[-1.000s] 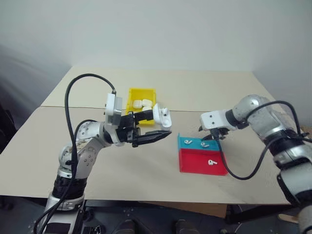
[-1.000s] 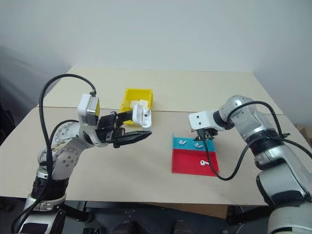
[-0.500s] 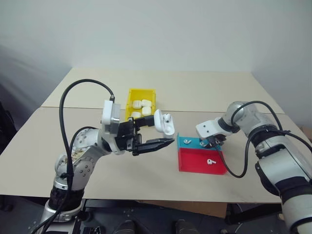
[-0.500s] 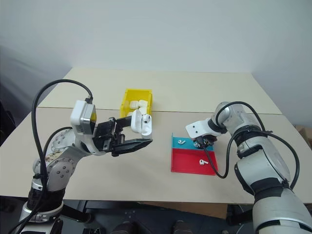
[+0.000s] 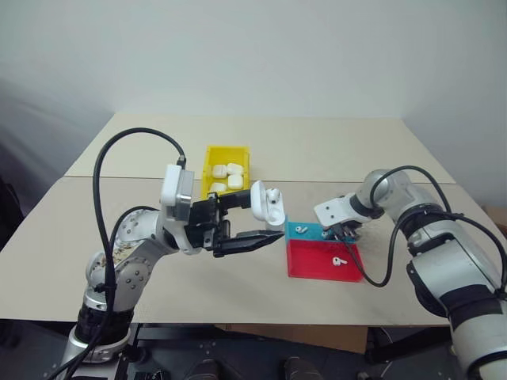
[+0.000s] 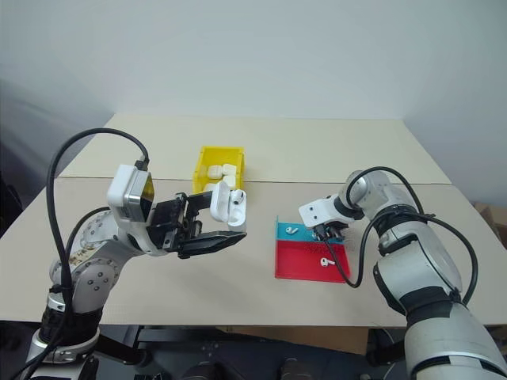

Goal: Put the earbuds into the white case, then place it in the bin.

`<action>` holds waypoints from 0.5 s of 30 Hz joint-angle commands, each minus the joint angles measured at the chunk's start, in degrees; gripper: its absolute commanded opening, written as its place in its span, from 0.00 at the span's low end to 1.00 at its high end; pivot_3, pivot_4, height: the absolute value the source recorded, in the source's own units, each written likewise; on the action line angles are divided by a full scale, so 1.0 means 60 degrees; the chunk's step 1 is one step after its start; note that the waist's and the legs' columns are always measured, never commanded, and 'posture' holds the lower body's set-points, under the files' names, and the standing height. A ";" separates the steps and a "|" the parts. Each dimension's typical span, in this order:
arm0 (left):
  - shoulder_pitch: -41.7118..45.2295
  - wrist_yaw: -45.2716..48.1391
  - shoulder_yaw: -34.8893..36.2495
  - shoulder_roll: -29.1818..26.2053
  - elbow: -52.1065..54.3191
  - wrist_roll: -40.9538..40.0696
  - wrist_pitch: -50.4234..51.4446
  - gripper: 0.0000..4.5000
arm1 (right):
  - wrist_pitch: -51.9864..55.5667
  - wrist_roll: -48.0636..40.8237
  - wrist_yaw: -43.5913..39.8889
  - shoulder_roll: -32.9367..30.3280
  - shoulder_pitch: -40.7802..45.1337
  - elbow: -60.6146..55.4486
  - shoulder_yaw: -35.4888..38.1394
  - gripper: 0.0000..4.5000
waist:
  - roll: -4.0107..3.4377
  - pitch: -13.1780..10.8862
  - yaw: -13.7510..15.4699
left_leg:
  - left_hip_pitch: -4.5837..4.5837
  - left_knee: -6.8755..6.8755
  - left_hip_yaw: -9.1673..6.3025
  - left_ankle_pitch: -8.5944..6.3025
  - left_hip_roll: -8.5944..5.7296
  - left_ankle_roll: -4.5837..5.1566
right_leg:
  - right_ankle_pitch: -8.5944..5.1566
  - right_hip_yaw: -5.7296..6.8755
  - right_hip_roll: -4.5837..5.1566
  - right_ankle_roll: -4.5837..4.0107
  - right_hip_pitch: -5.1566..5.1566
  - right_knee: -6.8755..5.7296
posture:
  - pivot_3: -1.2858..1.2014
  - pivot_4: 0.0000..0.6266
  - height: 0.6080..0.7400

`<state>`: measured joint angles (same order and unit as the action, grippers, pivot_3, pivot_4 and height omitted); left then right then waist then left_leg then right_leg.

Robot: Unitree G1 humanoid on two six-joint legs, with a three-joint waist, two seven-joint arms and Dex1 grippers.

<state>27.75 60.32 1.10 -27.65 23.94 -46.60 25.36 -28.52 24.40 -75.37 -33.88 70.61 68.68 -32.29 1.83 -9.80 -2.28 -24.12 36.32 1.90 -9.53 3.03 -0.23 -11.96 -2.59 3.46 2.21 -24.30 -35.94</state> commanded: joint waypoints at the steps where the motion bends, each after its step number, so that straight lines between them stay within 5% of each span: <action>1: 0.0184 0.0025 0.0015 -0.0072 0.0166 -0.0099 -0.0015 0.61 | 0.0154 0.0117 0.0083 0.0051 0.0094 0.0115 0.0189 0.14 | 0.0000 0.0000 -0.0020 | 0.0002 0.0000 0.0000 0.0000 0.0000 0.0000 | 0.0000 0.0000 0.0000 0.0000 0.0001 0.0000 | 0.52 0.24 1.00; 10: 0.0335 0.0221 0.0010 -0.0058 -0.0029 -0.0246 0.0029 0.61 | 0.0838 -0.0364 0.0505 -0.0366 0.0222 -0.0419 0.1055 0.14 | -0.0002 -0.0002 -0.0030 | 0.0002 -0.0001 -0.0001 0.0000 0.0000 0.0000 | 0.0000 -0.0001 0.0000 0.0000 -0.0002 -0.0004 | 0.52 0.24 1.00; 13: 0.0432 0.0399 -0.0064 0.0002 -0.0123 -0.0327 0.0018 0.61 | 0.2041 -0.0964 0.0514 -0.1003 -0.0343 -0.2344 0.1896 0.14 | -0.0011 -0.0007 0.0013 | -0.0010 -0.0002 0.0000 0.0000 -0.0003 0.0000 | 0.0002 -0.0002 0.0001 -0.0001 -0.0012 -0.0003 | 0.52 0.24 1.00; 15: 0.0578 0.0526 -0.0127 0.0047 -0.0241 -0.0344 0.0014 0.61 | 0.4135 -0.2185 -0.0005 -0.1549 -0.1657 -0.5365 0.3049 0.14 | -0.0011 -0.0007 0.0121 | -0.0015 -0.0004 -0.0007 -0.0001 -0.0002 0.0000 | 0.0000 0.0005 0.0002 -0.0003 -0.0009 0.0003 | 0.52 0.24 1.00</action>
<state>29.75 62.73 0.22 -27.51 22.11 -47.43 25.51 -11.61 16.87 -73.38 -41.97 63.15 46.91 -18.45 1.76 -9.84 -1.56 -24.21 36.29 1.85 -9.55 3.02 -0.23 -11.97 -2.55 3.47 2.18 -24.34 -35.90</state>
